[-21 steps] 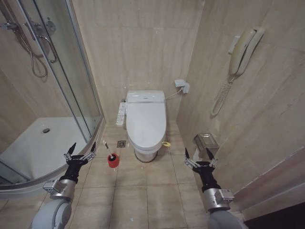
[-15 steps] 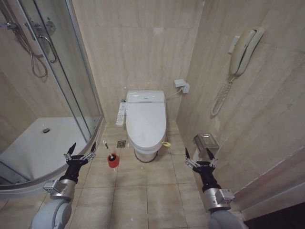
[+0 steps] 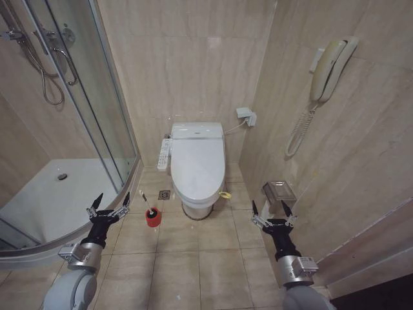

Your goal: Open the toilet lid, clean the toilet bowl with a toilet brush, close the toilet lid, and flush.

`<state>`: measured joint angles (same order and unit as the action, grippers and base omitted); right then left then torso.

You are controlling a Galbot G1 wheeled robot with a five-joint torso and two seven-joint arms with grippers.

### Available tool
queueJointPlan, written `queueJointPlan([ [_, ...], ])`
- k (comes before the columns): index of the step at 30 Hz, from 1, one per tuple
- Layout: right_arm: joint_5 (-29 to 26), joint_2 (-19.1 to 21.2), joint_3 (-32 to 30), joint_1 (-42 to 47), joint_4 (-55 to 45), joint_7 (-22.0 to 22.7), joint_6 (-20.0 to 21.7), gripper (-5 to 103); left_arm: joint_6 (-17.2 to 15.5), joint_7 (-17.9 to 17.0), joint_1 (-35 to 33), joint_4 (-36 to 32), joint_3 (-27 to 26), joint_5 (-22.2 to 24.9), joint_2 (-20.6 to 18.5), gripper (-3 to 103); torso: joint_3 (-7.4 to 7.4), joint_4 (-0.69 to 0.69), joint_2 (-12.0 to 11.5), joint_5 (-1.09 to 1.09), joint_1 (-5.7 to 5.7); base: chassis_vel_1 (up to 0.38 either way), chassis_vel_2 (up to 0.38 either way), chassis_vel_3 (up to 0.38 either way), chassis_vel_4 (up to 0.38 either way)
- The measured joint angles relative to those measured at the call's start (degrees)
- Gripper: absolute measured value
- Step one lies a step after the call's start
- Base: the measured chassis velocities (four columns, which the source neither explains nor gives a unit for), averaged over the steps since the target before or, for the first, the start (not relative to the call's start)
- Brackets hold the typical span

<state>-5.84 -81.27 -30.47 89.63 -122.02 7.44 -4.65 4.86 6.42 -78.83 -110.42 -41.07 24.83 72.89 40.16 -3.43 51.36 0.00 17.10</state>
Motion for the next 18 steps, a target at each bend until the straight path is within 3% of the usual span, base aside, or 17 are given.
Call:
queueJointPlan([
  [18, 0.0, 0.4, 0.6, 0.4, -0.5, -1.5, -0.3, 100, 0.0, 0.0, 0.0, 0.0, 0.0, 0.0, 0.0, 100, 0.0, 0.0, 0.0, 0.0, 0.0, 0.0, 0.0, 0.0, 0.0],
])
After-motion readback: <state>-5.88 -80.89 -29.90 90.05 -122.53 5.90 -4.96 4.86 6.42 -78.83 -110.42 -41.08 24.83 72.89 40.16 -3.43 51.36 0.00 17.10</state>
